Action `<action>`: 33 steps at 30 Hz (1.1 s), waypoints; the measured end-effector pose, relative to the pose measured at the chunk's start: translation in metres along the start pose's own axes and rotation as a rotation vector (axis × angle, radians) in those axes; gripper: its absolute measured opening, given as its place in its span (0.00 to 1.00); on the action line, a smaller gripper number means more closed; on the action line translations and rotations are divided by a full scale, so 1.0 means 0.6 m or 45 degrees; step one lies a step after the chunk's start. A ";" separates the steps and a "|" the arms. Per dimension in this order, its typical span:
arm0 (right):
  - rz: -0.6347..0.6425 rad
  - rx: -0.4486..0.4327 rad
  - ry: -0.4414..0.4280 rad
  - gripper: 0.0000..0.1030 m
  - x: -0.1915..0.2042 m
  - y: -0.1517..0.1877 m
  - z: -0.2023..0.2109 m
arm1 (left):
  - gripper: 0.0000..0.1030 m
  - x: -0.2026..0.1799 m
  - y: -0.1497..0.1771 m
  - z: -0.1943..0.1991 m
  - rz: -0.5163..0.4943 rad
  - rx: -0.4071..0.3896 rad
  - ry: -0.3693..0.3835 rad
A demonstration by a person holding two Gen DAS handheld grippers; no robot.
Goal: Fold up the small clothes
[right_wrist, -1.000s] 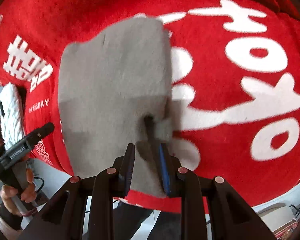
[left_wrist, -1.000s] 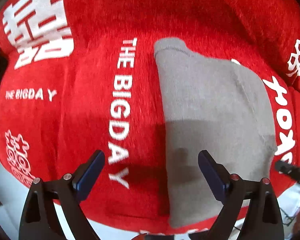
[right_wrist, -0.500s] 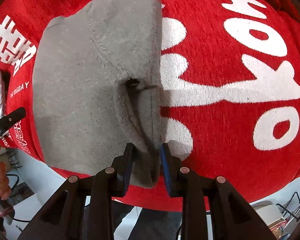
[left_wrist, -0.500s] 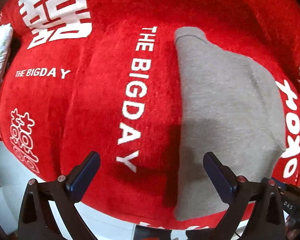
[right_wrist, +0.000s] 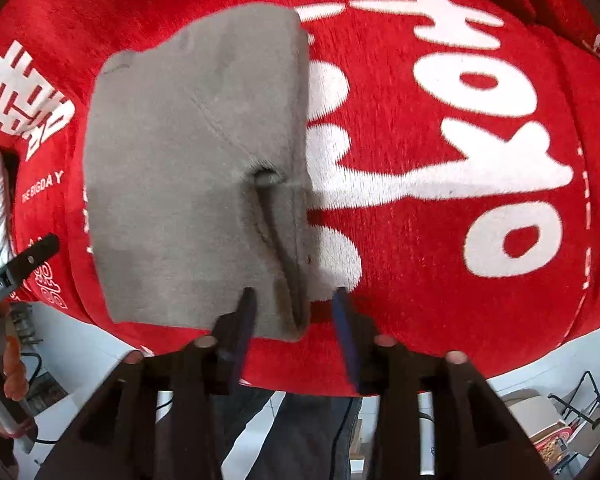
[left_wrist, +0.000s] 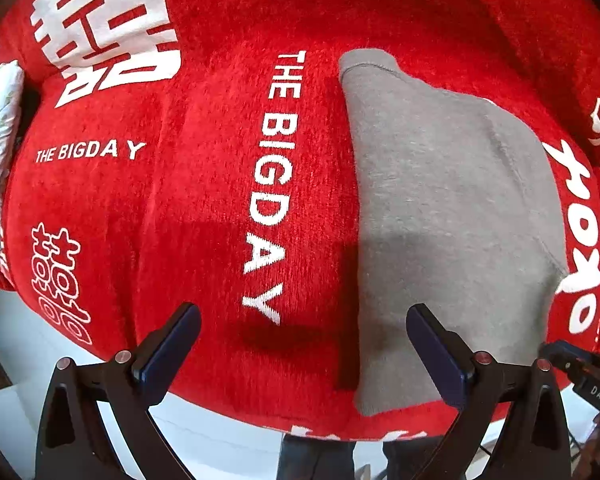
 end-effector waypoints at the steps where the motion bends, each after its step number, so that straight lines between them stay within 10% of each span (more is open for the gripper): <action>1: 0.000 -0.010 -0.002 0.48 0.003 -0.001 0.009 | 1.00 0.000 0.000 0.006 -0.006 0.006 0.009; 18: 0.064 -0.223 0.103 1.00 0.103 -0.028 0.159 | 1.00 -0.014 0.012 0.156 -0.079 -0.080 0.007; 33: 0.064 -0.300 0.194 1.00 0.121 -0.019 0.211 | 1.00 -0.011 0.010 0.208 -0.057 -0.119 0.006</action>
Point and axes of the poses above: each gripper's, at about its wrist camera, not at the fingertips, and z roughly against the way its jaws point, x to its left, y to its underside, the point moved 1 cm from there along -z, roughly the way its jaws point, and after that the axes turned 3 degrees about -y, right-handed, at the moved point
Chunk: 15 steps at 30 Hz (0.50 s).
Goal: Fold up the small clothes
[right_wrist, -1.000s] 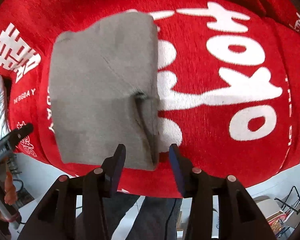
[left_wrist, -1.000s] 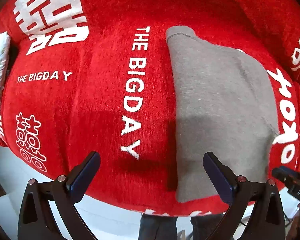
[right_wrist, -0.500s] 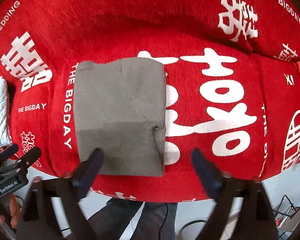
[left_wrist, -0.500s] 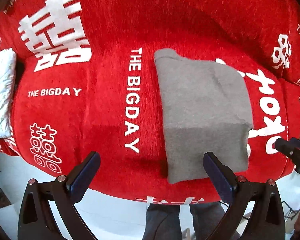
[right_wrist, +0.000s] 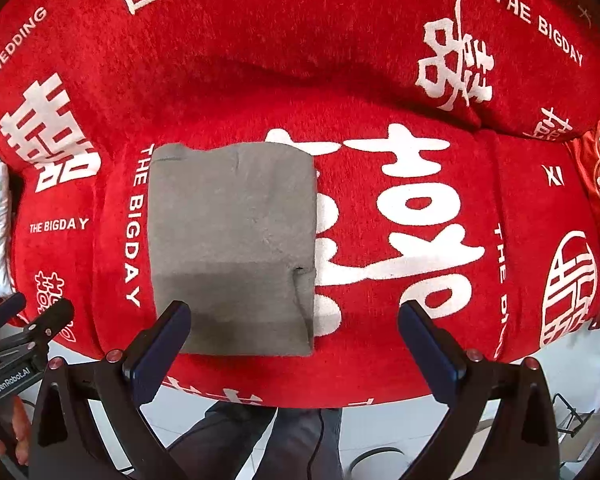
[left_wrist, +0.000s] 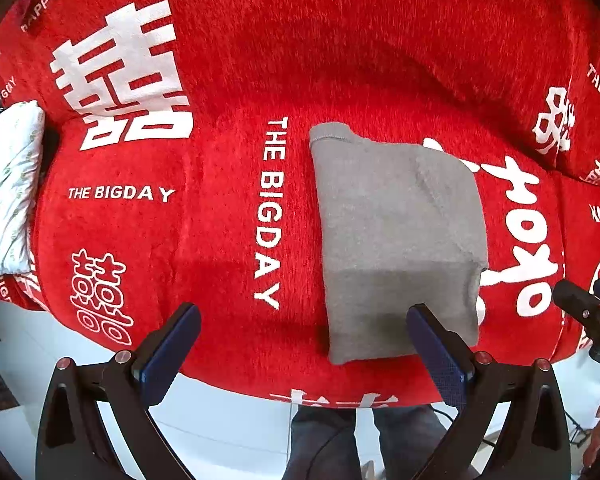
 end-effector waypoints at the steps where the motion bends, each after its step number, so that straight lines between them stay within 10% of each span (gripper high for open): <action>1: -0.005 0.001 0.001 1.00 -0.001 -0.001 0.001 | 1.00 0.000 0.000 0.002 -0.001 -0.001 -0.002; 15: 0.001 0.006 -0.004 1.00 -0.001 -0.013 0.007 | 1.00 -0.007 -0.011 0.017 -0.004 -0.024 0.004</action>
Point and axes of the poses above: each gripper's, at about its wrist camera, not at the fingertips, and z roughly against the way its jaws point, x to its left, y to its underside, the point moved 1 cm from there along -z, roughly the way its jaws point, and after that the axes turned 3 degrees about -y, right-handed, at the moved point
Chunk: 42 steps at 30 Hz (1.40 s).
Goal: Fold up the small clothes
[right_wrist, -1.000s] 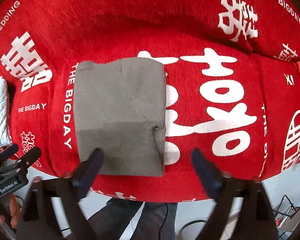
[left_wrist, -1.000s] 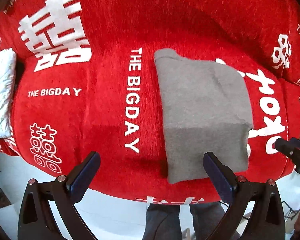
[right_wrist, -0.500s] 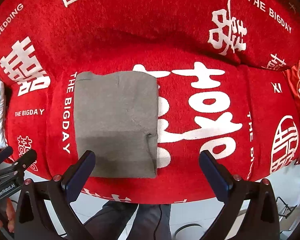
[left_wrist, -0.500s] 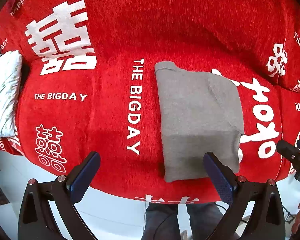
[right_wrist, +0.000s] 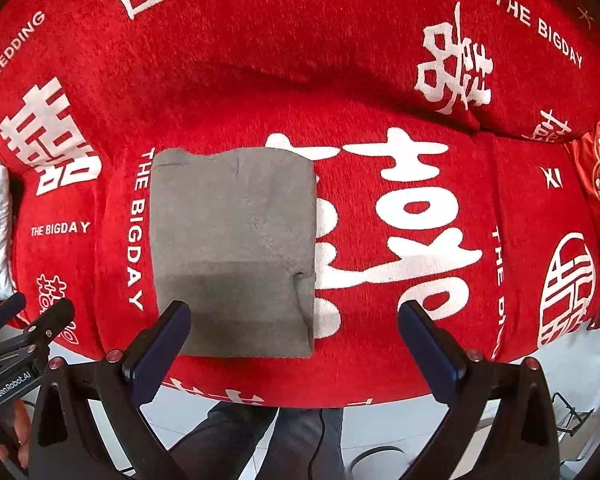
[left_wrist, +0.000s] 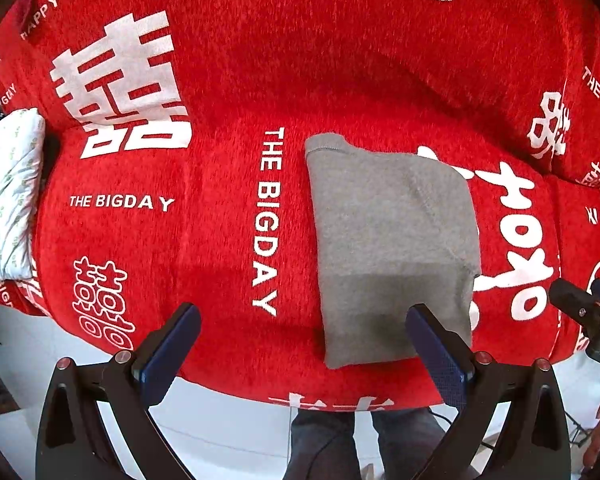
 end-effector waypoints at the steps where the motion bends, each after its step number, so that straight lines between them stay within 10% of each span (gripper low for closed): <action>1: -0.003 -0.001 -0.001 1.00 0.000 0.001 0.000 | 1.00 0.000 -0.001 0.000 0.000 -0.001 0.000; 42: -0.002 0.006 0.004 1.00 0.003 0.003 0.002 | 1.00 0.001 0.000 0.005 0.006 -0.005 -0.010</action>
Point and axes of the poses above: each gripper's, at about its wrist camera, not at the fingertips, and z roughly against the way its jaws point, x to its left, y to its underside, the point moved 1 cm from there along -z, roughly the way its jaws point, and after that the axes turned 3 degrees about -y, right-handed, at the moved point
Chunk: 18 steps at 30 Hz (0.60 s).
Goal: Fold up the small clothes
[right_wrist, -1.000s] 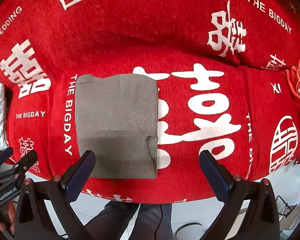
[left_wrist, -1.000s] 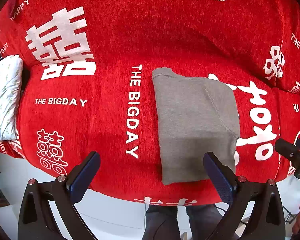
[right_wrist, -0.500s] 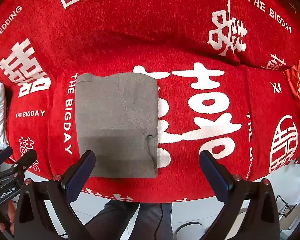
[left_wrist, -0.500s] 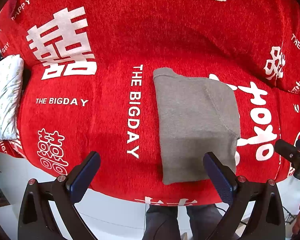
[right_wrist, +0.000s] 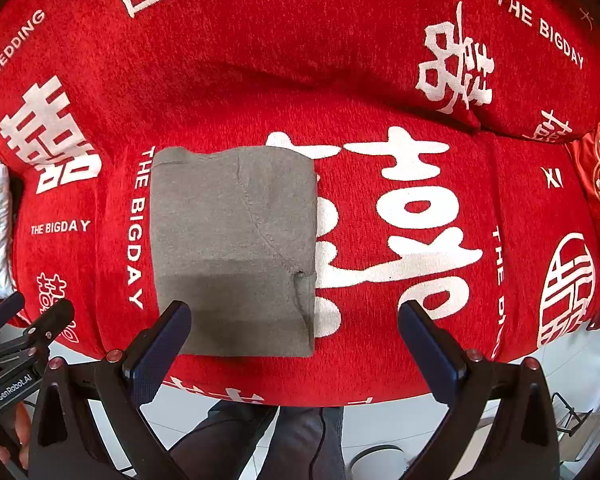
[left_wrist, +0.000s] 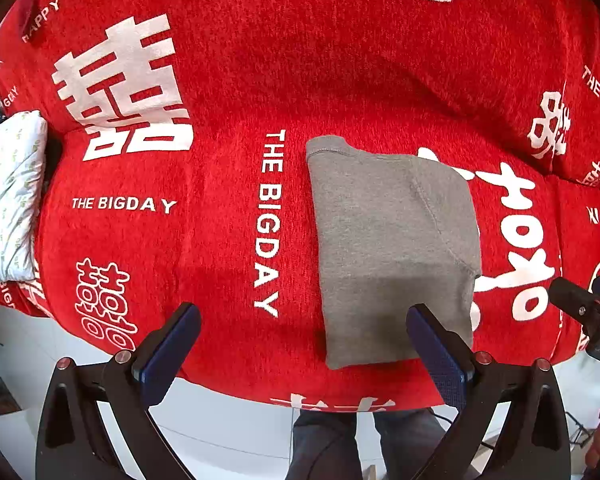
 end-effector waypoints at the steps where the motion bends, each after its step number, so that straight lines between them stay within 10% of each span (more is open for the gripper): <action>1: 0.001 0.000 0.000 1.00 0.000 0.000 -0.001 | 1.00 0.000 0.000 0.000 0.000 0.000 -0.001; 18: 0.009 -0.001 0.000 1.00 0.001 -0.004 -0.001 | 1.00 0.000 -0.001 0.000 -0.003 -0.005 -0.007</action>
Point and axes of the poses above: each gripper's, at about its wrist camera, not at the fingertips, and z roughly against the way its jaws point, x to its left, y to its underside, the point moved 1 cm from there along -z, roughly the way its jaws point, and after that the axes turned 3 degrees about -y, right-handed, at the moved point
